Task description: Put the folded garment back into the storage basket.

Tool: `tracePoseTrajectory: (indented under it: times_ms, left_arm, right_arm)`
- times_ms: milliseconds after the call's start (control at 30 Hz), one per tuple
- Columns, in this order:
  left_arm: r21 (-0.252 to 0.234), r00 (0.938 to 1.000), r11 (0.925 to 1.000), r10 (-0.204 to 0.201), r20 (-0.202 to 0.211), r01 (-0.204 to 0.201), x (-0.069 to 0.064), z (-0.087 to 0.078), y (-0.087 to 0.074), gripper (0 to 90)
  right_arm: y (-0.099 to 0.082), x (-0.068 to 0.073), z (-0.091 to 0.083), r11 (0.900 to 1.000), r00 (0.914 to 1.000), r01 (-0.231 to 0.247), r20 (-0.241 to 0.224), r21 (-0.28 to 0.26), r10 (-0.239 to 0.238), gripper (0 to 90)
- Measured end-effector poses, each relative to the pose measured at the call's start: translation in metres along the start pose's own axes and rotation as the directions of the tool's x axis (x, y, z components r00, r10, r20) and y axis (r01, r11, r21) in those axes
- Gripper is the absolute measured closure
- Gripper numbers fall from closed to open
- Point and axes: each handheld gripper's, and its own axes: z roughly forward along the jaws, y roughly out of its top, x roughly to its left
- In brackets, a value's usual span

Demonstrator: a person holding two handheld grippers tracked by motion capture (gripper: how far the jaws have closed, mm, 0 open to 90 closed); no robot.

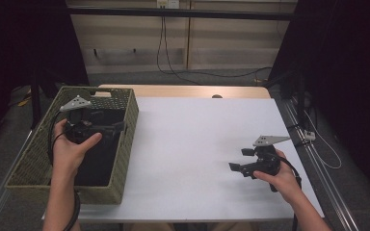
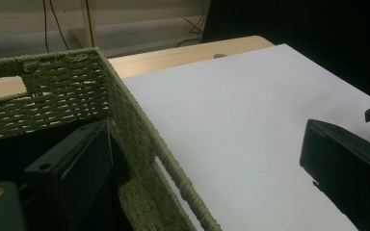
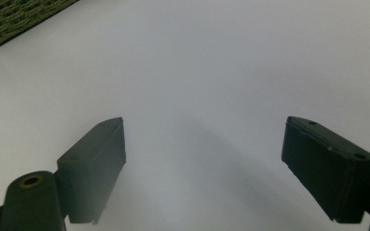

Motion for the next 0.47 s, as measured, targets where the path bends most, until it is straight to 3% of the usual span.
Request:
tracePoseTrajectory:
  times_ms: [467]
  left_arm:
    - [-0.017,0.9999,0.9998,-0.007,-0.011,0.006,0.000,-0.007,-0.007,4.5]
  right_arm:
    - [-0.015,0.007,-0.012,0.9995,0.9998,0.013,0.015,-0.028,-0.013,14.1]
